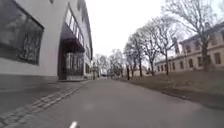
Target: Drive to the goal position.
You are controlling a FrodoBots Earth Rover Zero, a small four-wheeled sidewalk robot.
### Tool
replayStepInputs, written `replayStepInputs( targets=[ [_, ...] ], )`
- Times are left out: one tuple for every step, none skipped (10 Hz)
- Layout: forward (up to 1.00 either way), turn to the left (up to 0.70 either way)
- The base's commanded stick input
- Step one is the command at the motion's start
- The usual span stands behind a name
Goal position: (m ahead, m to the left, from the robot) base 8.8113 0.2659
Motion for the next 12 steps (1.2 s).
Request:
replayStepInputs(
  targets=[
    [1.00,0.01],
    [1.00,0.01],
    [1.00,0.01],
    [1.00,0.01],
    [1.00,0.01],
    [1.00,0.01],
    [1.00,0.01],
    [1.00,0.01],
    [1.00,0.01],
    [1.00,0.01],
    [1.00,0.01],
    [1.00,0.01]
  ],
)
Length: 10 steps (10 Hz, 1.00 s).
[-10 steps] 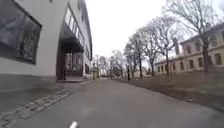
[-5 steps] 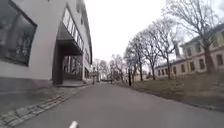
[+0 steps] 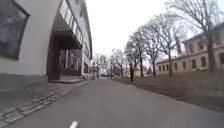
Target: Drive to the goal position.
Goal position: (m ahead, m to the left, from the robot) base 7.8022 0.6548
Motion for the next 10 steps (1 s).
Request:
replayStepInputs(
  targets=[
    [1.00,0.16],
    [1.00,0.38],
    [1.00,0.31],
    [1.00,0.06],
    [1.00,0.01],
    [1.00,0.01],
    [1.00,0.01],
    [1.00,0.01],
    [1.00,0.01],
    [1.00,0.01]
  ],
)
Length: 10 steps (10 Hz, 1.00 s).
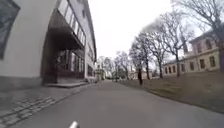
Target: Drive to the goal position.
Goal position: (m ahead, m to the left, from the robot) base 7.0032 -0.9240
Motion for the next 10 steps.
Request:
replayStepInputs(
  targets=[
    [1.00,0.01],
    [1.00,0.01],
    [1.00,0.01],
    [1.00,0.01],
    [1.00,0.01],
    [1.00,0.01],
    [1.00,0.01],
    [1.00,0.01],
    [1.00,0.01],
    [1.00,0.01]
  ],
)
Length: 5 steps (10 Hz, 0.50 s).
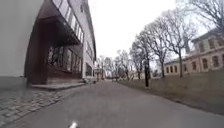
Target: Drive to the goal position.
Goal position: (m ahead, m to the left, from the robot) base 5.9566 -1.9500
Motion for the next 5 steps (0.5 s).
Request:
replayStepInputs(
  targets=[
    [1.00,0.14],
    [1.00,0.28],
    [1.00,0.41],
    [1.00,0.24],
    [1.00,0.01]
  ],
)
